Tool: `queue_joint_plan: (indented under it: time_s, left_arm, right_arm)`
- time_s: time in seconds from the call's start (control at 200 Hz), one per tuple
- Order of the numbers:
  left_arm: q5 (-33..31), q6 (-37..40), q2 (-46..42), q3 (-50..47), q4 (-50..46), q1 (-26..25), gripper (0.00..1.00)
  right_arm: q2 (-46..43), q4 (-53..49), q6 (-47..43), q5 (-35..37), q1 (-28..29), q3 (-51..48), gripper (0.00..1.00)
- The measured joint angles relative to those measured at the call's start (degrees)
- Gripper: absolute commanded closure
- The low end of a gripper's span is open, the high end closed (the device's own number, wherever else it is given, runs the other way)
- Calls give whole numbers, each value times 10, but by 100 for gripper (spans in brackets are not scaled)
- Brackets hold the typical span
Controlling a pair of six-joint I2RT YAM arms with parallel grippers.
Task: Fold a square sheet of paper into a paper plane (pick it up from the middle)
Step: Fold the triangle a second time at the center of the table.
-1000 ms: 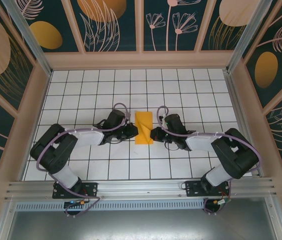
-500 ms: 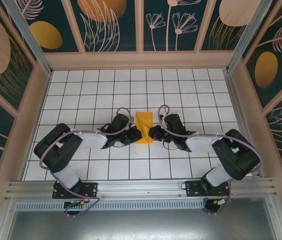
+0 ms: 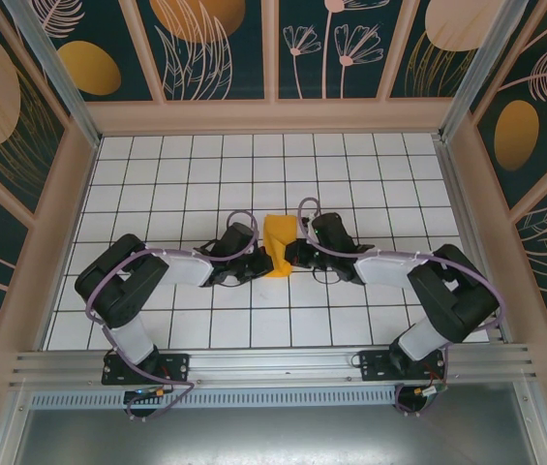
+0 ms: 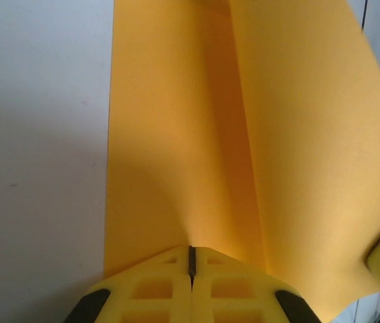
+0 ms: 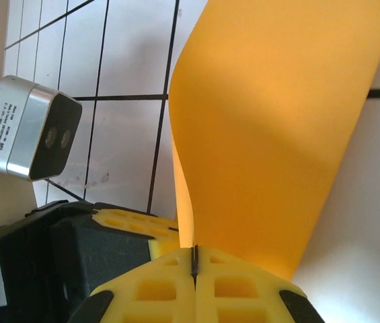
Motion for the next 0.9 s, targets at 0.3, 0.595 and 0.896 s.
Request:
queue_joint_plan:
  time_s: [0.3, 0.595, 0.896]
  left_arm:
    - [-33, 44, -8, 12, -37, -3, 100]
    - [-57, 72, -11, 28, -74, -3, 100]
    - [-67, 88, -15, 29, -82, -2, 100]
  right_arm:
    - [19, -62, -57, -3, -13, 36, 100]
    - [1, -49, -43, -17, -13, 5, 100]
    - [-5, -53, -46, -19, -13, 9, 100]
